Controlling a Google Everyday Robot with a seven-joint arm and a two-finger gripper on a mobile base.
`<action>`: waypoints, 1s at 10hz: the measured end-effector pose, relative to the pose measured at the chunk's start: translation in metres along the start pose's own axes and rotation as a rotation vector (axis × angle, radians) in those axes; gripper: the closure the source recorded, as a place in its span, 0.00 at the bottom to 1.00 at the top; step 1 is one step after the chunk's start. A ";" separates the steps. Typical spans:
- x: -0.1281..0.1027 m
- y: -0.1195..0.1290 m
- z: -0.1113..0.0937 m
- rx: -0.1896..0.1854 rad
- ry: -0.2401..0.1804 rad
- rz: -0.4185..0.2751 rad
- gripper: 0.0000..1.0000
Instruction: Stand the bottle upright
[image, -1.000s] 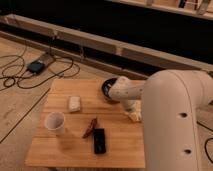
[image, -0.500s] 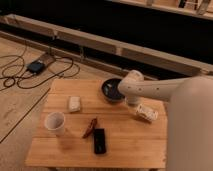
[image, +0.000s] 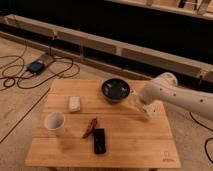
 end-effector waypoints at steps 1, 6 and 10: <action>-0.005 0.002 -0.009 -0.005 0.073 0.037 1.00; 0.006 -0.001 -0.026 0.017 0.331 0.144 1.00; 0.009 0.007 -0.024 0.039 0.426 0.170 1.00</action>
